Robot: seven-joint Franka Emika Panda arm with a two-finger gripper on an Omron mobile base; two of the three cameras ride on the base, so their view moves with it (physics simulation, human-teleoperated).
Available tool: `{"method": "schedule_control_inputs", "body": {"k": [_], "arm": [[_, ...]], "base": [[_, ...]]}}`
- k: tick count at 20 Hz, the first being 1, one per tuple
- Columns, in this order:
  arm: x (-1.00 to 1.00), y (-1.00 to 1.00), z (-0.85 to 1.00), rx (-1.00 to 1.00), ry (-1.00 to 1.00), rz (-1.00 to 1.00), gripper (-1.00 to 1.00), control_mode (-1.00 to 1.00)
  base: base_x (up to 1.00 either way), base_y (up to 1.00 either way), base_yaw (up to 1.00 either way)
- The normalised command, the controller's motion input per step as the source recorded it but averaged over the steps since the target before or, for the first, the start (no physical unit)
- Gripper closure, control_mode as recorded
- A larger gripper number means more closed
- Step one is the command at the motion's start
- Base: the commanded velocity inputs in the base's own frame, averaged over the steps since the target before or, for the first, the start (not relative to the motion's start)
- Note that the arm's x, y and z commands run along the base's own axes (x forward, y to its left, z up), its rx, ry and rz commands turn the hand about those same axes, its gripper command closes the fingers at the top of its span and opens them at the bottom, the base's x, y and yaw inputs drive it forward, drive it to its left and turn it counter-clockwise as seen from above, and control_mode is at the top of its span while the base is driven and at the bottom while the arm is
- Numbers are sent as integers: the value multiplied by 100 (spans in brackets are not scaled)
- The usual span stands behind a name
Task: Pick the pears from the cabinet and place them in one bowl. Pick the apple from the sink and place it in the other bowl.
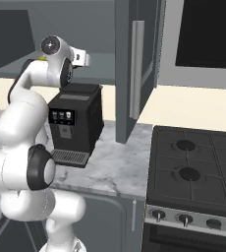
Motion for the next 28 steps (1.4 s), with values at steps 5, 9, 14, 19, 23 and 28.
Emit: {"method": "schedule_control_inputs", "body": {"k": [5,9,14,19,23,28], "arm": [[-48,-1,22,1,0,0,100,-100],[-51,-1,12,1,0,0,100,-100],[-48,-2,4,0,2,0,100,-100],[-50,0,5,0,1,0,100,-100],[-52,0,2,0,1,0,100,-100],[-47,0,0,0,2,0,100,-100]], "base": [[0,0,0],[0,0,0],[0,0,0],[0,0,0],[0,0,0],[0,0,0]]}}
